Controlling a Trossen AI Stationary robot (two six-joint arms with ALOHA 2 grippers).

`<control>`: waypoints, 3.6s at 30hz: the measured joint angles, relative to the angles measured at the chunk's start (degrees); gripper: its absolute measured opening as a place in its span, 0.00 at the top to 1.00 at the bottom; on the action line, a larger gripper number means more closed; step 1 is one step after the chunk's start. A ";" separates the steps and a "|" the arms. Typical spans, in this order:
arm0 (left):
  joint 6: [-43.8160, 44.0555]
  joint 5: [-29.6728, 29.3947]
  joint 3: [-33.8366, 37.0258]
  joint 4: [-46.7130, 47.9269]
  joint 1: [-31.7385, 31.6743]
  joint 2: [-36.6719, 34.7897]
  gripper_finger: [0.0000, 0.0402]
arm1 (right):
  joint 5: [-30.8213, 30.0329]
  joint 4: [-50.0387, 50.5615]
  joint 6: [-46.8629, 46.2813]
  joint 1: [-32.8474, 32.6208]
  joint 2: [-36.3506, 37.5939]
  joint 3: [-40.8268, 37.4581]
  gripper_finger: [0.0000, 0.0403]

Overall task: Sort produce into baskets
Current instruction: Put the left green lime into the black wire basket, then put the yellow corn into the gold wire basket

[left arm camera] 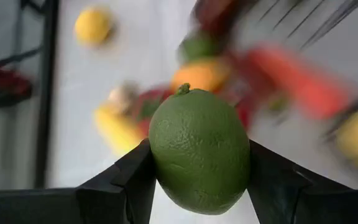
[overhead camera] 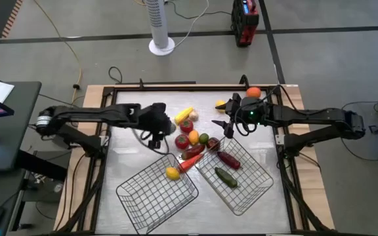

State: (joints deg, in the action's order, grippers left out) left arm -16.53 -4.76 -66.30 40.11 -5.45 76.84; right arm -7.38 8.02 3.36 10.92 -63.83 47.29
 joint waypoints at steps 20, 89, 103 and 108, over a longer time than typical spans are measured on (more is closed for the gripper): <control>31.60 1.96 0.06 -1.27 24.19 6.02 0.35 | 0.14 -0.73 -0.26 -0.02 0.00 0.00 0.21; 17.78 6.36 -36.76 16.29 -21.92 49.46 0.36 | 6.21 -5.64 6.62 6.64 10.33 -5.68 0.21; 15.53 3.34 -33.77 17.48 -20.62 49.48 0.51 | 6.16 -5.50 6.31 5.90 9.88 -5.68 0.21; 13.37 2.39 -33.79 17.66 -19.88 49.48 0.62 | 6.16 -5.49 6.15 5.90 9.88 -5.68 0.21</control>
State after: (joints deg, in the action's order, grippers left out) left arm -3.15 -2.36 -100.09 57.77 -25.33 126.32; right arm -1.21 2.52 9.50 16.82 -53.95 41.60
